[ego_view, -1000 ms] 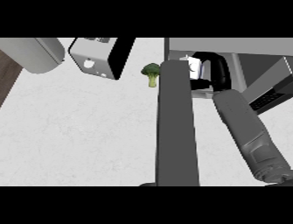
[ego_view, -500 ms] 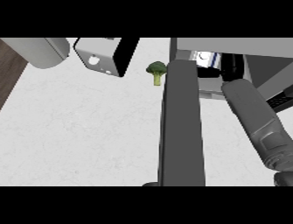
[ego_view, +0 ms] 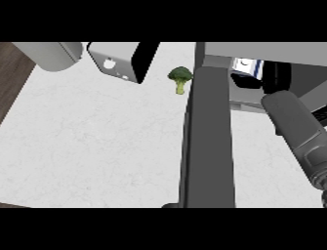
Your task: Pick up the milk, place it into the microwave and close the microwave
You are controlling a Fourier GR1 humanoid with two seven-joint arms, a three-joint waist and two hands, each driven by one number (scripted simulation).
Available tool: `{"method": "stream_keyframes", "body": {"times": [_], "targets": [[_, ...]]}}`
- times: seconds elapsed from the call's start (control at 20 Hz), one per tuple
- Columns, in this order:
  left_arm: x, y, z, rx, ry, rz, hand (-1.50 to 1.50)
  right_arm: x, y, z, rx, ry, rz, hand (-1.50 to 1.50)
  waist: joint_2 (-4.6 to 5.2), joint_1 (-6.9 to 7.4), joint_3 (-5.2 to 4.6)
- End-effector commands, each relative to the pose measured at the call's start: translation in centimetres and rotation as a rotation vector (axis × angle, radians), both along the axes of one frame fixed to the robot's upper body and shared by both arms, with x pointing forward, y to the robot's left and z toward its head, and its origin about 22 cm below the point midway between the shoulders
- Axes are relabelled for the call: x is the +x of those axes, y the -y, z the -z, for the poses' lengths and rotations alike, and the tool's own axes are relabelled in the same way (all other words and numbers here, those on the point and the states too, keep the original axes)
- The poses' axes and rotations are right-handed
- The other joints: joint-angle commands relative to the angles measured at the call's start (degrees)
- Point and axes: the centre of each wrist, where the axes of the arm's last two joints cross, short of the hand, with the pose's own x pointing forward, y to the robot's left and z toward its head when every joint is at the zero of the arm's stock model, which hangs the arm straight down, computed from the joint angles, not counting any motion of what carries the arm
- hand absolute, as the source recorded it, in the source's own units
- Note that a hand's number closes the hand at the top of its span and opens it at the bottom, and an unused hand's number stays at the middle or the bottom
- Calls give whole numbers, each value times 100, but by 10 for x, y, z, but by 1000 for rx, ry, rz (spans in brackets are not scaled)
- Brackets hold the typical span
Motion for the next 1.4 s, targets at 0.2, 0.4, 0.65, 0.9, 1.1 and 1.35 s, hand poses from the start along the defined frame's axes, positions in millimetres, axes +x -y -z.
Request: {"method": "stream_keyframes", "body": {"times": [0.2,0.4,0.65,0.9,1.1,1.35], "targets": [[0,0,-2,46,-9,-9,-150,-2,23,-2,-89,-15,129,-150,10,144,20],[15,1,-1,54,-18,8,-150,-1,1,1,-86,-6,31,-150,50,94,22],[21,4,3,82,-30,69,-150,6,-12,-9,-39,7,-93,-150,6,39,17],[26,13,13,56,-33,146,-150,7,-9,-11,71,-32,-176,-150,-25,-37,15],[29,27,18,65,-39,215,-150,6,-15,-7,171,-38,-239,-150,-70,-107,11],[34,34,16,56,-28,262,-150,-1,-8,5,347,-25,-320,-150,-119,-214,14]]}}
